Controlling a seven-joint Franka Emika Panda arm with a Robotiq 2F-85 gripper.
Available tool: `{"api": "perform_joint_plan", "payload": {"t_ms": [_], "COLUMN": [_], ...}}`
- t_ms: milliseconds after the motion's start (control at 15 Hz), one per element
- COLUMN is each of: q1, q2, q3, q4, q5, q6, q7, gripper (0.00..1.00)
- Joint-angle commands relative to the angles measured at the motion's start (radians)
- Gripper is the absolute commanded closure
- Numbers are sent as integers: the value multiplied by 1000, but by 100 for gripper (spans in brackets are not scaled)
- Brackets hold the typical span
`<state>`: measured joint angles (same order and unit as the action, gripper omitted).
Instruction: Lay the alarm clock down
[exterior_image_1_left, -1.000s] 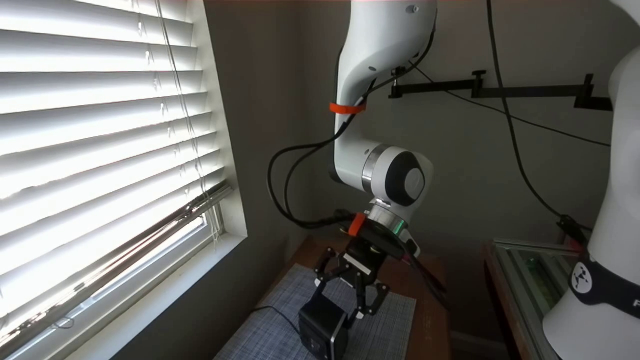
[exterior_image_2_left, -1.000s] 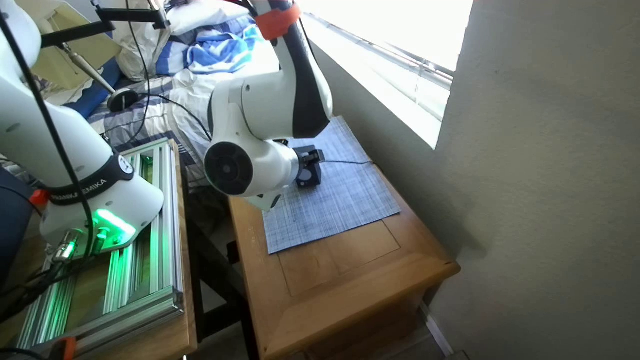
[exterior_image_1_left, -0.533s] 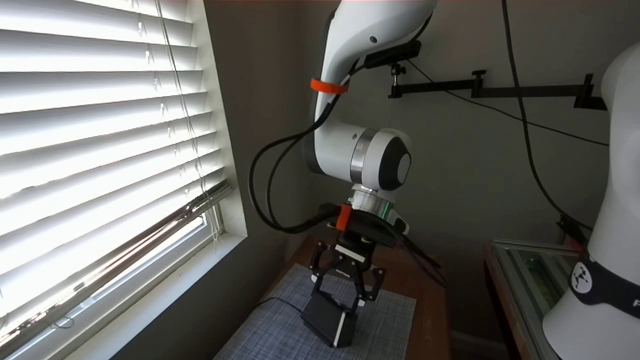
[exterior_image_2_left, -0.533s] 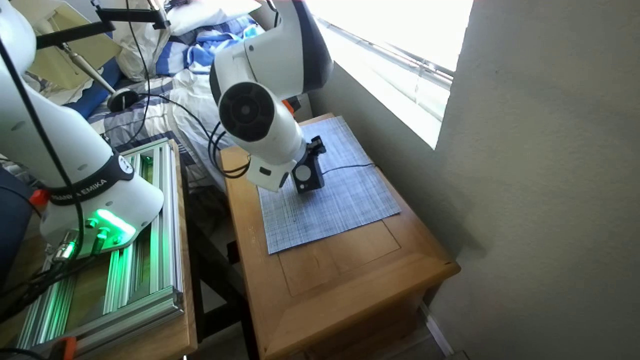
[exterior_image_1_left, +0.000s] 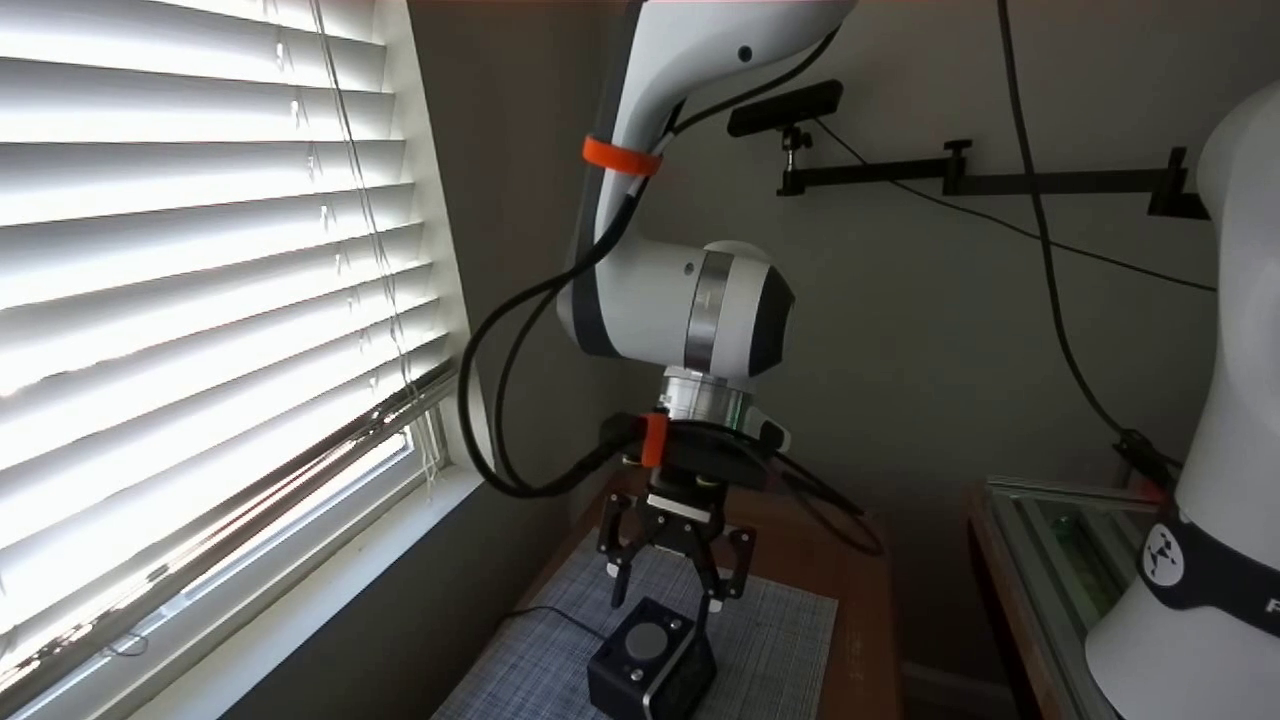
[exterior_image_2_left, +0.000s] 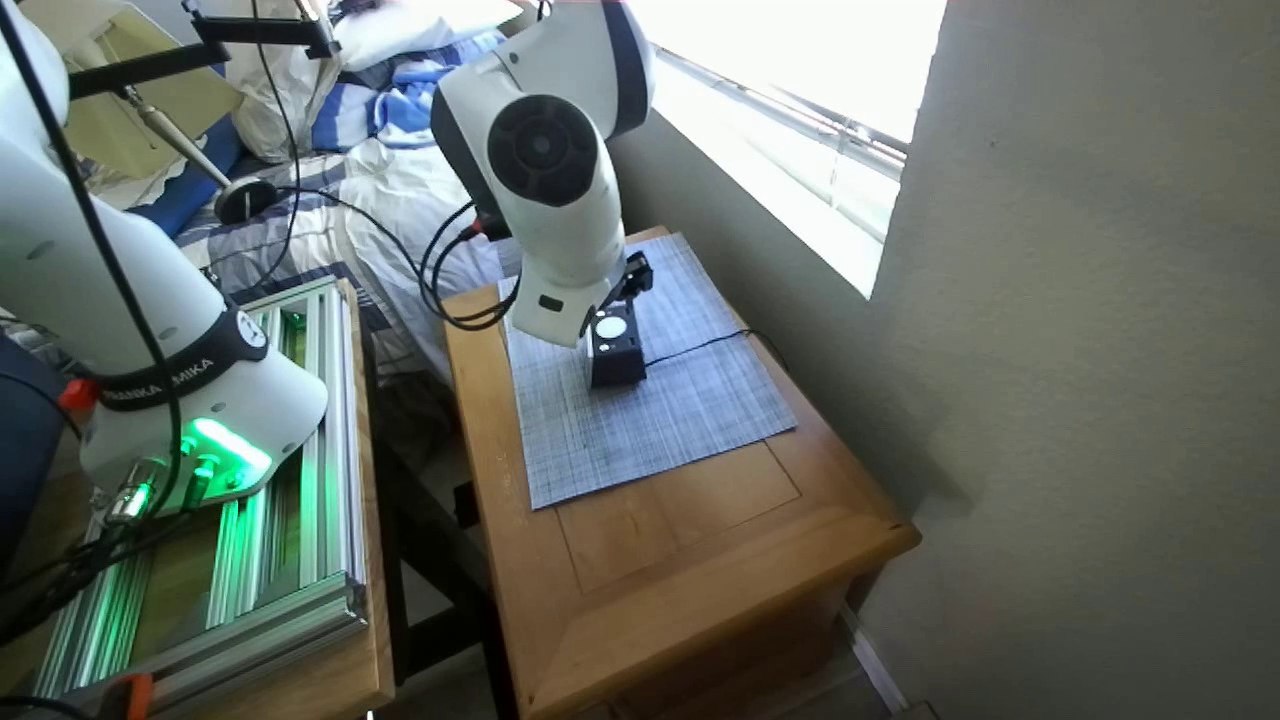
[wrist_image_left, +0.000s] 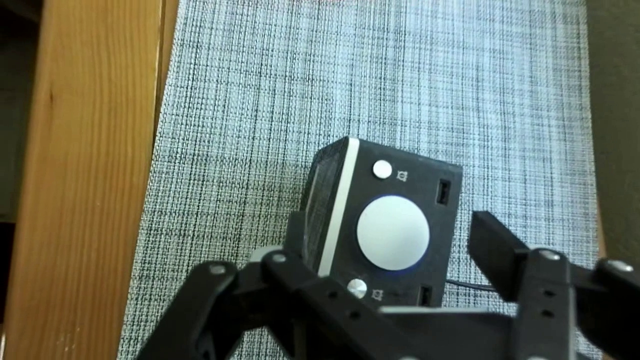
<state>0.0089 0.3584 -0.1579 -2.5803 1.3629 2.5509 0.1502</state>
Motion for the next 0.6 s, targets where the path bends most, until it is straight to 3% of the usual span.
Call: {"api": "perform_joint_plan", "payload": {"t_ms": [0,467,533], "q1": [-1,97,153], "q2": [-38,-161,-179], "q3": [12,33,-4], "q4": [-5,-86,-100], "q5": [-85,-431,-497], "q6": [30,288,304], "q7": [46,136,168], "gripper": [0,0,0]}}
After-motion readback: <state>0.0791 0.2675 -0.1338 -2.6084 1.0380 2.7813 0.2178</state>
